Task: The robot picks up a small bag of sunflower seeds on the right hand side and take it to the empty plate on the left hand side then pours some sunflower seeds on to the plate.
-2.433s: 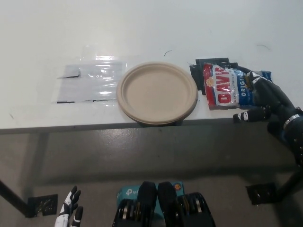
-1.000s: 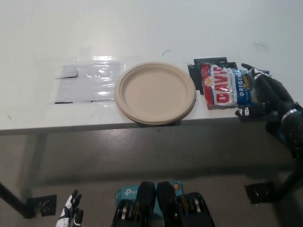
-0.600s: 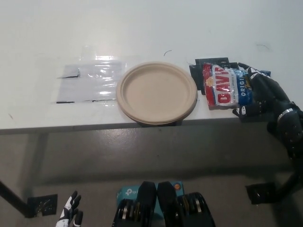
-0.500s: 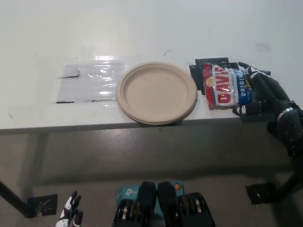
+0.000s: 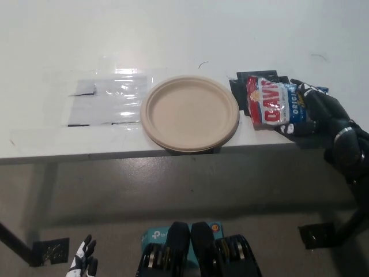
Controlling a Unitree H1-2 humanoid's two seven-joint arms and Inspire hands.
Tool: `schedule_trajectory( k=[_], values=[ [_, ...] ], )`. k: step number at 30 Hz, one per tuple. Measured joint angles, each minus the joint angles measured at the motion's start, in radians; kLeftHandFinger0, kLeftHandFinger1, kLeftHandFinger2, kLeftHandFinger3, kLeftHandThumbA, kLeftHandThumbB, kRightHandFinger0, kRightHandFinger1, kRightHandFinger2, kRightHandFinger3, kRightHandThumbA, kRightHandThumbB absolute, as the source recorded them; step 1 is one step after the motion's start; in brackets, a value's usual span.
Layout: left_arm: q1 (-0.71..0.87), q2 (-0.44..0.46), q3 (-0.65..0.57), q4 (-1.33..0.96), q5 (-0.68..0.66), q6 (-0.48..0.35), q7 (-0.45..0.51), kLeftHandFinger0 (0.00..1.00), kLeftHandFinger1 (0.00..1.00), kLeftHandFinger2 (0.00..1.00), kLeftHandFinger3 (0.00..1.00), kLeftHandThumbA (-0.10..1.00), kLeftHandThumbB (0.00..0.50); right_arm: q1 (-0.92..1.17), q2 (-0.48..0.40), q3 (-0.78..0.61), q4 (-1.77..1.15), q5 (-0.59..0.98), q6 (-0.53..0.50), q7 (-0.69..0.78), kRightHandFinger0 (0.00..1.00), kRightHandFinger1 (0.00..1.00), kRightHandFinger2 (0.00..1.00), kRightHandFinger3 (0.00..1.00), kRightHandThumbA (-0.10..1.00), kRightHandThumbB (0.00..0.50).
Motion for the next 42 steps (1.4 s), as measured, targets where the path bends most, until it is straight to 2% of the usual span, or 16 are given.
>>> schedule_trajectory(
  k=[2,3,4,5,6,11,13,16,17,19,20,22,25,27,31,42],
  values=[
    [0.000,0.000,0.000,0.001,-0.003,0.000,0.000,1.00,1.00,1.00,1.00,1.00,0.121,-0.053,0.000,0.053,0.099,-0.026,-0.001,-0.022,1.00,1.00,1.00,1.00,0.57,0.500],
    [0.001,0.000,0.000,0.001,-0.005,0.000,0.000,1.00,1.00,1.00,1.00,1.00,0.133,-0.085,0.002,0.083,0.150,-0.033,-0.003,-0.035,1.00,1.00,1.00,1.00,0.22,0.440],
    [0.001,0.000,-0.001,0.001,-0.006,0.000,0.000,1.00,1.00,1.00,1.00,1.00,0.124,-0.107,0.005,0.104,0.192,-0.039,-0.004,-0.048,0.42,0.53,0.69,0.80,-0.05,0.223],
    [0.001,0.000,-0.001,0.001,-0.007,0.000,0.000,1.00,1.00,1.00,1.00,1.00,0.129,-0.127,0.007,0.127,0.228,-0.046,-0.006,-0.062,0.09,0.24,0.44,0.58,-0.10,0.244],
    [0.001,0.000,-0.001,0.001,-0.007,0.000,0.000,1.00,1.00,1.00,1.00,1.00,0.129,-0.143,0.009,0.146,0.256,-0.052,-0.007,-0.077,0.00,0.04,0.25,0.38,-0.10,0.223],
    [0.000,0.000,0.002,0.001,-0.015,0.000,0.000,1.00,1.00,1.00,1.00,1.00,0.130,-0.222,0.014,0.250,0.388,-0.097,-0.019,-0.205,0.00,0.00,0.06,0.19,-0.10,0.303],
    [-0.002,0.000,0.005,0.001,-0.020,0.000,0.000,1.00,1.00,1.00,1.00,1.00,0.132,-0.245,0.016,0.275,0.435,-0.109,-0.032,-0.252,0.00,0.00,0.04,0.19,-0.10,0.230],
    [-0.007,0.001,0.009,0.001,-0.029,0.000,0.000,1.00,1.00,1.00,1.00,1.00,0.125,-0.251,0.016,0.289,0.467,-0.116,-0.054,-0.313,0.00,0.05,0.42,0.27,-0.10,0.205],
    [-0.009,0.002,0.011,0.001,-0.031,-0.001,0.000,1.00,1.00,1.00,1.00,1.00,0.123,-0.250,0.018,0.292,0.477,-0.117,-0.065,-0.338,0.00,0.10,0.58,0.43,-0.10,0.207],
    [-0.011,0.003,0.013,0.001,-0.036,-0.001,0.000,1.00,1.00,1.00,1.00,1.00,0.121,-0.249,0.023,0.294,0.488,-0.117,-0.087,-0.377,0.00,0.12,0.56,0.56,-0.10,0.207],
    [-0.011,0.004,0.015,0.001,-0.038,-0.001,0.000,1.00,1.00,1.00,1.00,1.00,0.113,-0.247,0.027,0.294,0.492,-0.117,-0.098,-0.398,0.16,0.23,0.57,0.62,-0.10,0.177],
    [-0.012,0.004,0.017,0.001,-0.043,-0.001,0.000,1.00,1.00,1.00,1.00,1.00,0.113,-0.240,0.038,0.293,0.502,-0.117,-0.121,-0.434,0.31,0.18,0.35,0.42,-0.10,0.175],
    [-0.014,0.004,0.019,0.001,-0.048,-0.002,0.000,1.00,1.00,1.00,1.00,1.00,0.111,-0.231,0.056,0.284,0.513,-0.114,-0.152,-0.489,0.00,0.00,0.11,0.24,-0.10,0.148],
    [-0.017,0.006,0.022,0.001,-0.049,-0.003,0.000,1.00,1.00,1.00,1.00,1.00,0.116,-0.229,0.071,0.271,0.518,-0.111,-0.173,-0.527,0.00,0.00,0.16,0.24,-0.10,0.130],
    [-0.023,0.009,0.027,0.001,-0.053,-0.006,0.000,1.00,1.00,1.00,1.00,1.00,0.126,-0.223,0.102,0.232,0.521,-0.098,-0.225,-0.588,0.00,0.23,0.75,0.58,-0.10,0.112],
    [-0.017,0.009,0.016,0.001,-0.060,-0.014,-0.013,1.00,1.00,1.00,1.00,1.00,0.106,-0.183,0.150,0.194,0.522,-0.081,-0.346,-0.696,0.00,0.28,0.78,0.66,-0.10,0.116]
  ],
)
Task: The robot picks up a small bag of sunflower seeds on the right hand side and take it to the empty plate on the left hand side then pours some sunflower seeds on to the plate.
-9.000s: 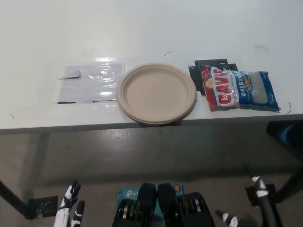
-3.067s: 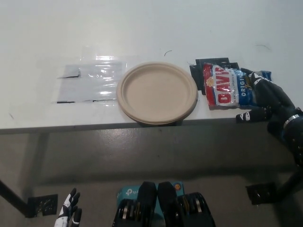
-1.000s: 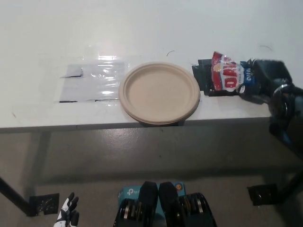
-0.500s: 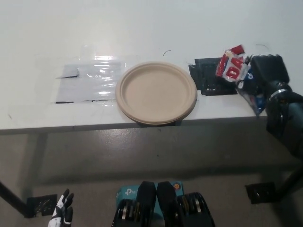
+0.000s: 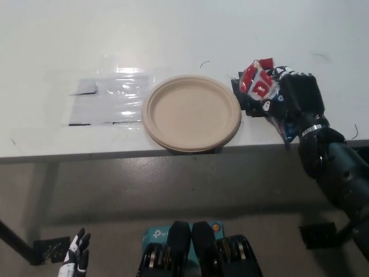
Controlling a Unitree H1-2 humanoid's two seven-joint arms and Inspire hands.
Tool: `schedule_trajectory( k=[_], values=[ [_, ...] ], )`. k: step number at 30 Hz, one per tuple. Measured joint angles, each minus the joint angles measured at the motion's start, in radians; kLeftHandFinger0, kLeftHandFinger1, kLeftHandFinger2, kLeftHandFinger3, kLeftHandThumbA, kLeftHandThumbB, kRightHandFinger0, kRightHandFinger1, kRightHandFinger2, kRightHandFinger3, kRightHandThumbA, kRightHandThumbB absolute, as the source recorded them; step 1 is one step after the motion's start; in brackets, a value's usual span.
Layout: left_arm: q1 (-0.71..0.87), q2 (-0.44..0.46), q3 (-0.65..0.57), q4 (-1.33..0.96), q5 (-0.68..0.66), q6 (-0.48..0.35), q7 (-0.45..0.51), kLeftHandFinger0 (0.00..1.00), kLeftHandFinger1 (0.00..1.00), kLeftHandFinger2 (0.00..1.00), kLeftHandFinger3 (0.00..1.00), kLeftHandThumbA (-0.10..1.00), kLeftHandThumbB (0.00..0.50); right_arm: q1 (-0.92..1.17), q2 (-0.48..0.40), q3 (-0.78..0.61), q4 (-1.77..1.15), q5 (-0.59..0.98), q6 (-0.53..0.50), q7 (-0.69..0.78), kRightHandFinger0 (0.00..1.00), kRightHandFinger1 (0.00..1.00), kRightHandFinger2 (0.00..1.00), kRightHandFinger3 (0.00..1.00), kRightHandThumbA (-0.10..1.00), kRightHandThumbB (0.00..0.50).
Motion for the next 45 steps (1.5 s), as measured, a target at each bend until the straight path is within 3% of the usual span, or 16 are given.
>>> schedule_trajectory(
  k=[2,3,8,12,14,16,19,26,30,32,34,39,41,42,44,45],
  values=[
    [0.003,0.000,-0.002,0.000,0.002,-0.001,-0.002,1.00,1.00,1.00,1.00,1.00,0.114,0.001,0.002,0.007,0.000,-0.003,-0.011,-0.012,0.00,0.33,0.83,0.69,-0.10,0.144],
    [0.003,0.000,-0.002,0.000,0.003,-0.001,-0.002,1.00,1.00,1.00,1.00,1.00,0.114,0.002,0.003,0.013,0.000,-0.007,-0.014,-0.018,0.00,0.39,0.92,0.76,-0.10,0.141],
    [0.003,0.000,-0.004,0.000,0.006,-0.002,-0.007,1.00,1.00,1.00,1.00,1.00,0.119,0.008,0.007,0.054,0.000,-0.030,-0.036,-0.059,0.00,0.44,0.93,0.74,-0.10,0.120],
    [0.003,0.001,-0.004,0.000,0.008,-0.002,-0.009,1.00,1.00,1.00,1.00,1.00,0.121,0.011,0.007,0.092,-0.001,-0.047,-0.045,-0.084,0.00,0.33,0.80,0.62,-0.10,0.125],
    [0.003,0.001,-0.004,0.000,0.010,-0.002,-0.010,1.00,1.00,1.00,1.00,1.00,0.120,0.011,0.007,0.118,-0.001,-0.062,-0.048,-0.100,0.00,0.27,0.77,0.61,-0.10,0.112],
    [0.002,0.001,-0.004,0.000,0.010,-0.002,-0.010,1.00,1.00,1.00,1.00,1.00,0.124,0.011,0.007,0.142,-0.001,-0.077,-0.050,-0.114,0.00,0.23,0.76,0.60,-0.10,0.143],
    [0.002,0.001,-0.004,0.000,0.010,-0.002,-0.010,1.00,1.00,1.00,1.00,1.00,0.117,0.009,0.006,0.184,-0.002,-0.102,-0.051,-0.137,0.00,0.17,0.71,0.55,-0.10,0.140],
    [-0.001,0.003,-0.003,0.000,0.011,-0.002,-0.010,1.00,1.00,1.00,1.00,1.00,0.119,-0.002,0.002,0.276,-0.002,-0.161,-0.049,-0.174,0.00,0.08,0.72,0.56,-0.10,0.191],
    [-0.006,0.004,-0.004,0.000,0.010,-0.002,-0.011,1.00,1.00,1.00,1.00,1.00,0.126,-0.017,-0.002,0.323,-0.003,-0.196,-0.042,-0.181,0.00,0.12,0.50,0.43,-0.10,0.212],
    [-0.010,0.004,-0.004,0.000,0.010,-0.002,-0.011,1.00,1.00,1.00,1.00,1.00,0.119,-0.023,-0.005,0.340,-0.003,-0.210,-0.041,-0.186,0.00,0.00,0.26,0.35,-0.10,0.216],
    [-0.014,0.007,-0.004,0.000,0.010,-0.002,-0.011,1.00,1.00,1.00,1.00,1.00,0.130,-0.034,-0.010,0.359,-0.003,-0.226,-0.041,-0.191,0.00,0.00,0.13,0.30,-0.10,0.241],
    [-0.018,0.016,-0.005,0.000,0.010,-0.002,-0.011,1.00,1.00,1.00,1.00,1.00,0.134,-0.054,-0.016,0.421,-0.010,-0.272,-0.042,-0.195,0.00,0.00,0.04,0.18,-0.10,0.261],
    [-0.018,0.018,-0.006,0.000,0.010,-0.002,-0.012,1.00,1.00,1.00,1.00,1.00,0.133,-0.063,-0.016,0.444,-0.018,-0.294,-0.041,-0.195,0.00,0.00,0.01,0.20,-0.10,0.298],
    [-0.018,0.018,-0.006,0.000,0.010,-0.002,-0.012,0.99,1.00,1.00,1.00,1.00,0.125,-0.065,-0.017,0.448,-0.019,-0.298,-0.041,-0.195,0.00,0.00,0.00,0.13,-0.10,0.297],
    [-0.019,0.020,-0.008,0.000,0.011,-0.002,-0.013,0.99,1.00,1.00,1.00,1.00,0.134,-0.070,-0.018,0.460,-0.024,-0.316,-0.041,-0.195,0.00,0.00,0.00,0.12,-0.10,0.293],
    [-0.020,0.020,-0.009,0.000,0.011,-0.002,-0.015,0.98,1.00,1.00,1.00,1.00,0.133,-0.072,-0.019,0.466,-0.025,-0.322,-0.041,-0.195,0.00,0.00,0.08,0.15,-0.10,0.280]
  ],
)
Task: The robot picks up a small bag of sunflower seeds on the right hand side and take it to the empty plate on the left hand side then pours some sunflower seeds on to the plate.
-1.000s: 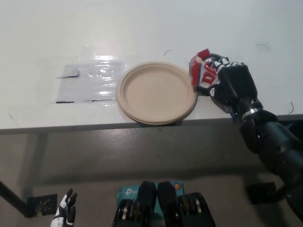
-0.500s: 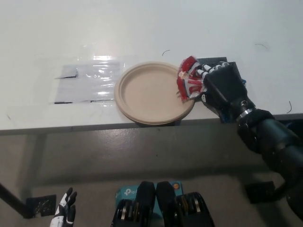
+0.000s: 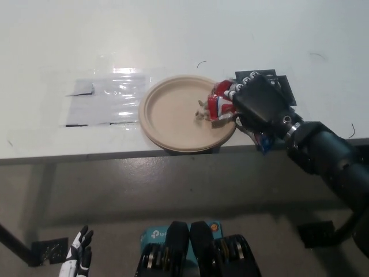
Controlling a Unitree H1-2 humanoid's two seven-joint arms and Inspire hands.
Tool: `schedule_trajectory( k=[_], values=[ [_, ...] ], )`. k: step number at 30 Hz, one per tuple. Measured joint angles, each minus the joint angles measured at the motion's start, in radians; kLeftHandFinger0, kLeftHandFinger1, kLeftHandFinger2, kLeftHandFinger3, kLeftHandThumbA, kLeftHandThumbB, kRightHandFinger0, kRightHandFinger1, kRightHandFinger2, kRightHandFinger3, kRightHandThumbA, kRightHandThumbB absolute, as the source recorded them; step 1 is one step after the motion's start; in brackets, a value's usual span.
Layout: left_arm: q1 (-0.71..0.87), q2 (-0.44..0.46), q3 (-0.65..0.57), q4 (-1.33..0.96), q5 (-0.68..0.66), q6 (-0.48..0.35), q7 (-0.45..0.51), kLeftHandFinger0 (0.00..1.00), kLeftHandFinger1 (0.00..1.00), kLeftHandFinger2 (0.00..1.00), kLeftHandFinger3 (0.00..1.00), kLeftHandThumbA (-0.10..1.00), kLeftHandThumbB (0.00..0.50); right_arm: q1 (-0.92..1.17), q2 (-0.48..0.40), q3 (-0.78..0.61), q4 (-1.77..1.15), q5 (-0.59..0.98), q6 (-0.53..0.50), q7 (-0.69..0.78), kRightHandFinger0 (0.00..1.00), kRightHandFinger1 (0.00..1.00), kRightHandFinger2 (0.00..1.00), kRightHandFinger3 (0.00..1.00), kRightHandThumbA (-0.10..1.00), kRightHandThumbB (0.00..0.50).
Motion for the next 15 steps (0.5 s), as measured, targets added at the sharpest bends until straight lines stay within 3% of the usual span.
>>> schedule_trajectory(
  k=[2,3,5,7,13,15],
  values=[
    [-0.002,0.001,-0.001,0.000,0.001,0.000,-0.004,0.98,1.00,1.00,1.00,1.00,0.135,-0.005,-0.002,0.012,-0.006,-0.018,0.007,0.002,0.00,0.00,0.12,0.16,-0.10,0.295],
    [-0.002,0.002,-0.002,0.000,0.001,0.000,-0.004,0.97,1.00,1.00,1.00,1.00,0.125,-0.007,-0.003,0.015,-0.008,-0.022,0.008,0.002,0.00,0.00,0.05,0.12,-0.10,0.297],
    [-0.004,0.004,-0.003,0.000,0.003,0.000,-0.006,0.97,0.99,1.00,1.00,1.00,0.121,-0.012,-0.007,0.023,-0.013,-0.036,0.012,0.002,0.00,0.00,0.02,0.16,-0.10,0.307],
    [-0.006,0.007,-0.003,0.000,0.005,0.000,-0.008,0.97,0.99,1.00,1.00,1.00,0.122,-0.017,-0.012,0.032,-0.015,-0.052,0.016,0.002,0.00,0.00,0.00,0.12,-0.10,0.316],
    [-0.011,0.009,-0.004,0.000,0.006,0.000,-0.009,0.97,0.98,0.99,1.00,1.00,0.110,-0.034,-0.018,0.058,-0.015,-0.092,0.031,-0.004,0.00,0.00,0.00,0.06,-0.10,0.286],
    [-0.011,0.009,-0.005,-0.001,0.008,0.000,-0.009,0.96,0.98,0.99,1.00,1.00,0.108,-0.036,-0.019,0.058,-0.015,-0.100,0.034,-0.006,0.00,0.00,0.03,0.10,-0.10,0.275]
  ],
)
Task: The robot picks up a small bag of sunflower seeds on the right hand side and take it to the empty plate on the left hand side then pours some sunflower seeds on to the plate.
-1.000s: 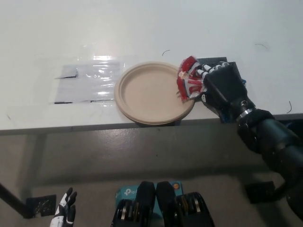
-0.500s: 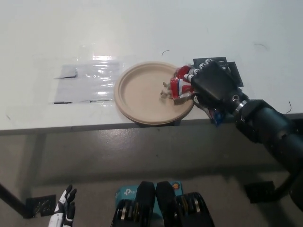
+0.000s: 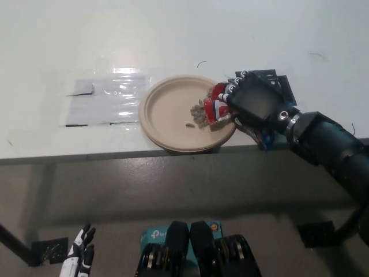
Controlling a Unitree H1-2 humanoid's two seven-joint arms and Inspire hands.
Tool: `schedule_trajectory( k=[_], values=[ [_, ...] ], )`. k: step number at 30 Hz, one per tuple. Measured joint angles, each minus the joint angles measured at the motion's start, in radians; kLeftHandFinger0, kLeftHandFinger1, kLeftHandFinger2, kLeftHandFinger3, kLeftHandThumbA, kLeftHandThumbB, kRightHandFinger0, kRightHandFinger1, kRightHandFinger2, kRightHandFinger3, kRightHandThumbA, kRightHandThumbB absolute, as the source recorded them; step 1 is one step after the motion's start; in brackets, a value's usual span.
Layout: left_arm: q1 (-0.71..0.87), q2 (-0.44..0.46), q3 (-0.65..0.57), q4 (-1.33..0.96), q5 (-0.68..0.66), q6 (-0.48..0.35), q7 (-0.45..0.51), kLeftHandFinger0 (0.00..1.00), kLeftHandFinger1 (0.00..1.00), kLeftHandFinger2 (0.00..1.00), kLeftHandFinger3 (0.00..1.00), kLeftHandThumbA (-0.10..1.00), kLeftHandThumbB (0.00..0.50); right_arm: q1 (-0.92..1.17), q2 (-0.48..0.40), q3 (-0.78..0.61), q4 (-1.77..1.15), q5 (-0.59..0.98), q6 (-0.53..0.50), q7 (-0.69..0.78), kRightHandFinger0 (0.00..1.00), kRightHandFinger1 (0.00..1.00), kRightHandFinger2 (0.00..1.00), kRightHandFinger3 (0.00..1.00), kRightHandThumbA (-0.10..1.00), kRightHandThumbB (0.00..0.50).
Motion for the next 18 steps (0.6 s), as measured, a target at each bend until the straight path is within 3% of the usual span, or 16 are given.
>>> schedule_trajectory(
  k=[2,5,7,13,15,17,18],
  values=[
    [0.000,0.000,-0.001,0.000,0.002,0.000,0.000,0.95,0.97,1.00,1.00,1.00,0.108,0.000,0.000,0.001,0.000,-0.007,0.006,0.000,0.00,0.00,0.04,0.10,-0.10,0.329],
    [0.003,0.000,-0.001,0.000,0.006,0.000,0.000,0.95,0.98,1.00,1.00,1.00,0.121,0.000,-0.001,0.002,0.000,-0.013,0.007,-0.004,0.00,0.00,0.04,0.09,-0.10,0.264],
    [0.007,0.000,-0.001,0.000,0.008,0.000,0.000,0.96,0.98,1.00,1.00,1.00,0.121,0.000,-0.002,-0.005,0.000,-0.013,0.006,-0.006,0.00,0.00,0.01,0.05,-0.10,0.268],
    [0.023,0.000,-0.001,-0.003,0.011,0.000,0.000,0.96,0.97,0.99,1.00,1.00,0.113,0.001,-0.013,-0.092,0.001,0.006,-0.003,-0.007,0.00,0.03,0.00,0.06,-0.10,0.255],
    [0.028,0.000,0.000,-0.004,0.010,0.000,0.000,0.96,0.98,0.99,1.00,1.00,0.109,0.001,-0.016,-0.116,0.005,0.011,-0.004,-0.016,0.00,0.08,0.19,0.06,-0.10,0.248],
    [0.031,0.000,0.000,-0.004,0.010,0.000,0.000,0.96,0.97,0.99,1.00,1.00,0.097,0.001,-0.019,-0.134,0.008,0.015,-0.004,-0.029,0.00,0.16,0.59,0.13,-0.10,0.210],
    [0.031,0.000,0.000,-0.004,0.011,0.000,0.000,0.96,0.97,0.99,1.00,1.00,0.098,0.001,-0.020,-0.141,0.008,0.016,-0.005,-0.033,0.00,0.18,0.65,0.15,-0.10,0.200]
  ],
)
